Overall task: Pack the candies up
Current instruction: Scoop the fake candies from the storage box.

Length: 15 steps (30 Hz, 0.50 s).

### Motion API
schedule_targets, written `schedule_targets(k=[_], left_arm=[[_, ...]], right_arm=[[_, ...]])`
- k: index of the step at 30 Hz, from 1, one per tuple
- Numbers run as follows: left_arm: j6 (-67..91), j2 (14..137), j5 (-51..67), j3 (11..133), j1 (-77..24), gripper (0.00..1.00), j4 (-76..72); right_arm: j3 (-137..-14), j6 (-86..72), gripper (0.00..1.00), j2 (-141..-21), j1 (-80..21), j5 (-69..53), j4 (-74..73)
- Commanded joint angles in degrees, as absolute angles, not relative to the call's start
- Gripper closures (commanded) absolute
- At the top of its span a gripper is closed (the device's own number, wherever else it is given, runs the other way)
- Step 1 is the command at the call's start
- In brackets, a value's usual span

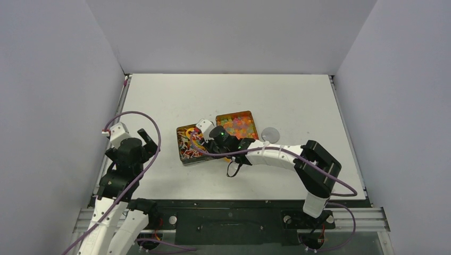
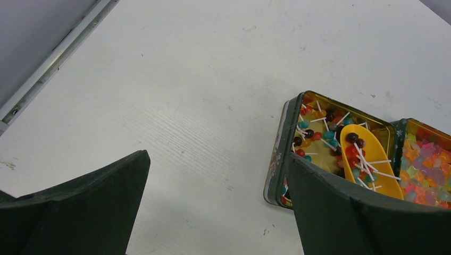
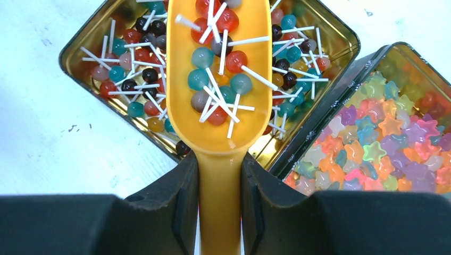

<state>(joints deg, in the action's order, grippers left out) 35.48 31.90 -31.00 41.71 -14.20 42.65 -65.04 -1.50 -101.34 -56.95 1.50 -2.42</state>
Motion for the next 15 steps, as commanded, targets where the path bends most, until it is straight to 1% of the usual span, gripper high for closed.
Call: schedule_targets(k=[1,10,15], left_arm=[[34.7,31.2,-30.5,41.9,-13.9,0.04,39.6],[34.3,30.6,-29.7,41.7,-13.9,0.04,39.2],[33.6,30.6,-28.3,41.6,-14.0,0.04,38.6]], right_arm=[[-62.8,-0.4,1.00,-96.3,-58.2,4.2,4.9],[-57.5,0.8,1.00,-90.8,-60.9,8.4,6.6],[-54.3,0.4,1.00,-85.4,-62.6,9.9,5.8]])
